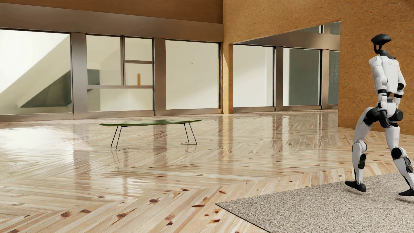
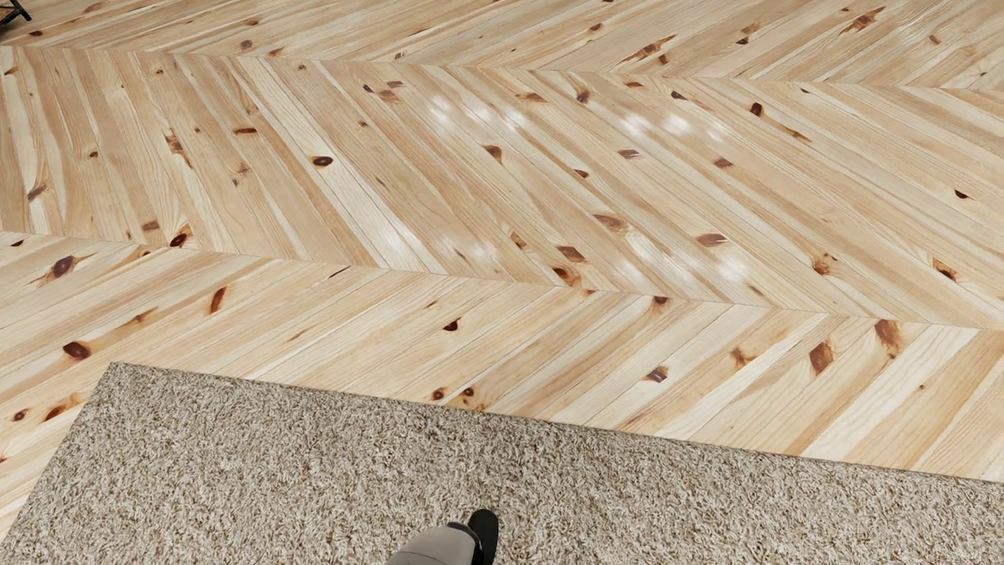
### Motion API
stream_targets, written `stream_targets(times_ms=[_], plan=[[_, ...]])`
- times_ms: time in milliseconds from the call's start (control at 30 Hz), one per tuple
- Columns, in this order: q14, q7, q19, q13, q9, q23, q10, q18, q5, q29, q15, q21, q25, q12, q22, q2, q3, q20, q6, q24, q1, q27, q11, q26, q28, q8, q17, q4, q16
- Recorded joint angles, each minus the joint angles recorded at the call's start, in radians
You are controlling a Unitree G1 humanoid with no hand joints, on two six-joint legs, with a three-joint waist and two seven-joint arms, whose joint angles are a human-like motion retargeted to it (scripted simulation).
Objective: Walk towards the dark gray table
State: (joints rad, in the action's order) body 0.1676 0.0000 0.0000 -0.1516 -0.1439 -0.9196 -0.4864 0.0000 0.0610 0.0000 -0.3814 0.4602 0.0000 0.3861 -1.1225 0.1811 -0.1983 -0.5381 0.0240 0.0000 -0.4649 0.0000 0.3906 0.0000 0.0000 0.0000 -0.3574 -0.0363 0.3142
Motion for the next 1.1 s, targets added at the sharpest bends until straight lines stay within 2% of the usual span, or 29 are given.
stream_targets(times_ms=[67, 133, 167, 200, 267, 300, 333, 367, 400, 433, 500, 533, 600, 633, 667, 700, 733, 767, 800, 833, 867, 933, 967, 1000, 1033, 1100], plan=[[-0.025, 0.000, 0.000, -0.003, 0.002, 0.041, 0.054, 0.000, -0.017, 0.000, 0.006, -0.028, 0.000, 0.011, -0.026, 0.030, 0.005, -0.031, -0.007, 0.000, 0.007, 0.000, 0.005, 0.000, 0.000, 0.000, 0.004, 0.018, -0.010], [-0.169, 0.000, 0.000, -0.024, 0.004, 0.064, -0.017, 0.000, -0.051, 0.000, 0.055, -0.070, 0.000, -0.003, -0.034, 0.059, 0.024, -0.030, -0.046, 0.000, -0.010, 0.000, 0.014, 0.000, 0.000, 0.000, 0.027, 0.011, -0.010], [-0.196, 0.000, 0.000, -0.045, 0.007, 0.060, -0.059, 0.000, -0.065, 0.000, 0.106, -0.082, 0.000, -0.020, -0.031, 0.073, 0.043, -0.021, -0.072, 0.000, -0.015, 0.000, 0.027, 0.000, 0.000, 0.000, 0.040, -0.009, -0.006], [-0.180, 0.000, 0.000, -0.071, 0.013, 0.045, -0.090, 0.000, -0.072, 0.000, 0.183, -0.072, 0.000, -0.044, -0.024, 0.077, 0.063, -0.011, -0.092, 0.000, -0.007, 0.000, 0.058, 0.000, 0.000, 0.000, 0.049, -0.031, 0.001], [-0.104, 0.000, 0.000, -0.116, 0.023, -0.005, -0.102, 0.000, -0.081, 0.000, 0.401, -0.007, 0.000, -0.104, 0.013, 0.013, 0.085, 0.016, -0.116, 0.000, 0.068, 0.000, 0.222, 0.000, 0.000, 0.000, 0.054, -0.062, 0.018], [-0.064, 0.000, 0.000, -0.131, 0.022, -0.026, -0.092, 0.000, -0.082, 0.000, 0.498, 0.039, 0.000, -0.140, 0.044, -0.063, 0.091, 0.044, -0.128, 0.000, 0.121, 0.000, 0.365, 0.000, 0.000, 0.000, 0.054, -0.077, 0.031], [-0.028, 0.000, 0.000, -0.142, 0.016, -0.041, -0.080, 0.000, -0.073, 0.000, 0.535, 0.086, 0.000, -0.177, 0.081, -0.156, 0.101, 0.078, -0.138, 0.000, 0.172, 0.000, 0.539, 0.000, 0.000, 0.000, 0.053, -0.094, 0.046], [0.002, 0.000, 0.000, -0.152, 0.009, -0.054, -0.068, 0.000, -0.055, 0.000, 0.490, 0.123, 0.000, -0.212, 0.125, -0.255, 0.118, 0.116, -0.144, 0.000, 0.220, 0.000, 0.723, 0.000, 0.000, 0.000, 0.054, -0.109, 0.064], [0.025, 0.000, 0.000, -0.164, 0.006, -0.063, -0.057, 0.000, -0.031, 0.000, 0.400, 0.150, 0.000, -0.247, 0.171, -0.356, 0.142, 0.143, -0.138, 0.000, 0.266, 0.000, 0.881, 0.000, 0.000, 0.000, 0.054, -0.116, 0.080], [0.045, 0.000, 0.000, -0.165, -0.002, -0.108, -0.032, 0.000, -0.024, 0.000, 0.324, 0.149, 0.000, -0.273, 0.216, -0.446, 0.170, 0.243, -0.149, 0.000, 0.318, 0.000, 0.982, 0.000, 0.000, 0.000, 0.071, -0.142, 0.098], [0.094, 0.000, 0.000, -0.178, -0.002, -0.149, -0.009, 0.000, -0.006, 0.000, 0.321, 0.160, 0.000, -0.323, 0.290, -0.602, 0.226, 0.311, -0.131, 0.000, 0.413, 0.000, 0.967, 0.000, 0.000, 0.000, 0.075, -0.154, 0.116], [0.118, 0.000, 0.000, -0.183, -0.004, -0.161, 0.006, 0.000, -0.003, 0.000, 0.362, 0.155, 0.000, -0.347, 0.319, -0.653, 0.251, 0.334, -0.117, 0.000, 0.463, 0.000, 0.851, 0.000, 0.000, 0.000, 0.075, -0.154, 0.119], [0.166, 0.000, 0.000, -0.190, -0.005, -0.168, 0.045, 0.000, -0.011, 0.000, 0.429, 0.137, 0.000, -0.386, 0.364, -0.680, 0.292, 0.357, -0.091, 0.000, 0.572, 0.000, 0.464, 0.000, 0.000, 0.000, 0.073, -0.149, 0.118], [0.195, 0.000, 0.000, -0.190, -0.004, -0.163, 0.061, 0.000, -0.020, 0.000, 0.409, 0.128, 0.000, -0.398, 0.380, -0.659, 0.309, 0.362, -0.083, 0.000, 0.625, 0.000, 0.262, 0.000, 0.000, 0.000, 0.072, -0.147, 0.115], [0.224, 0.000, 0.000, -0.185, -0.001, -0.158, 0.066, 0.000, -0.033, 0.000, 0.342, 0.122, 0.000, -0.404, 0.393, -0.626, 0.328, 0.363, -0.079, 0.000, 0.670, 0.000, 0.090, 0.000, 0.000, 0.000, 0.070, -0.147, 0.111], [0.245, 0.000, 0.000, -0.176, 0.003, -0.155, 0.058, 0.000, -0.054, 0.000, 0.245, 0.114, 0.000, -0.405, 0.401, -0.590, 0.353, 0.358, -0.077, 0.000, 0.703, 0.000, -0.025, 0.000, 0.000, 0.000, 0.070, -0.144, 0.105], [0.245, 0.000, 0.000, -0.164, 0.008, -0.155, 0.042, 0.000, -0.072, 0.000, 0.175, 0.104, 0.000, -0.400, 0.403, -0.561, 0.378, 0.346, -0.073, 0.000, 0.727, 0.000, -0.042, 0.000, 0.000, 0.000, 0.070, -0.134, 0.099], [0.219, 0.000, 0.000, -0.150, 0.013, -0.156, 0.024, 0.000, -0.073, 0.000, 0.206, 0.094, 0.000, -0.390, 0.394, -0.550, 0.389, 0.331, -0.063, 0.000, 0.743, 0.000, -0.036, 0.000, 0.000, 0.000, 0.070, -0.117, 0.089], [0.166, 0.000, 0.000, -0.131, 0.020, -0.163, 0.004, 0.000, -0.048, 0.000, 0.321, 0.092, 0.000, -0.373, 0.371, -0.556, 0.377, 0.319, -0.041, 0.000, 0.754, 0.000, -0.019, 0.000, 0.000, 0.000, 0.068, -0.095, 0.073], [0.082, 0.000, 0.000, -0.108, 0.028, -0.175, -0.027, 0.000, -0.005, 0.000, 0.424, 0.101, 0.000, -0.347, 0.332, -0.562, 0.343, 0.309, -0.012, 0.000, 0.757, 0.000, 0.017, 0.000, 0.000, 0.000, 0.063, -0.074, 0.053], [-0.039, 0.000, 0.000, -0.081, 0.037, -0.188, -0.084, 0.000, 0.033, 0.000, 0.458, 0.126, 0.000, -0.311, 0.280, -0.549, 0.304, 0.294, 0.014, 0.000, 0.750, 0.000, 0.052, 0.000, 0.000, 0.000, 0.054, -0.058, 0.035], [-0.315, 0.000, 0.000, -0.024, 0.045, -0.178, -0.300, 0.000, 0.060, 0.000, 0.395, 0.158, 0.000, -0.237, 0.154, -0.460, 0.233, 0.223, 0.035, 0.000, 0.676, 0.000, 0.069, 0.000, 0.000, 0.000, 0.031, -0.029, 0.018], [-0.355, 0.000, 0.000, 0.003, 0.044, -0.142, -0.432, 0.000, 0.069, 0.000, 0.346, 0.140, 0.000, -0.206, 0.091, -0.405, 0.203, 0.183, 0.043, 0.000, 0.606, 0.000, 0.057, 0.000, 0.000, 0.000, 0.015, -0.011, 0.015], [-0.297, 0.000, 0.000, 0.026, 0.043, -0.089, -0.561, 0.000, 0.078, 0.000, 0.300, 0.102, 0.000, -0.173, 0.043, -0.351, 0.181, 0.152, 0.054, 0.000, 0.524, 0.000, 0.043, 0.000, 0.000, 0.000, -0.003, 0.007, 0.014], [-0.192, 0.000, 0.000, 0.046, 0.042, -0.031, -0.670, 0.000, 0.084, 0.000, 0.260, 0.050, 0.000, -0.136, 0.008, -0.301, 0.161, 0.131, 0.061, 0.000, 0.438, 0.000, 0.031, 0.000, 0.000, 0.000, -0.021, 0.019, 0.012], [-0.012, 0.000, 0.000, 0.085, 0.043, 0.070, -0.763, 0.000, 0.078, 0.000, 0.187, -0.070, 0.000, -0.061, -0.044, -0.210, 0.113, 0.113, 0.056, 0.000, 0.279, 0.000, 0.015, 0.000, 0.000, 0.000, -0.043, 0.016, 0.008]])
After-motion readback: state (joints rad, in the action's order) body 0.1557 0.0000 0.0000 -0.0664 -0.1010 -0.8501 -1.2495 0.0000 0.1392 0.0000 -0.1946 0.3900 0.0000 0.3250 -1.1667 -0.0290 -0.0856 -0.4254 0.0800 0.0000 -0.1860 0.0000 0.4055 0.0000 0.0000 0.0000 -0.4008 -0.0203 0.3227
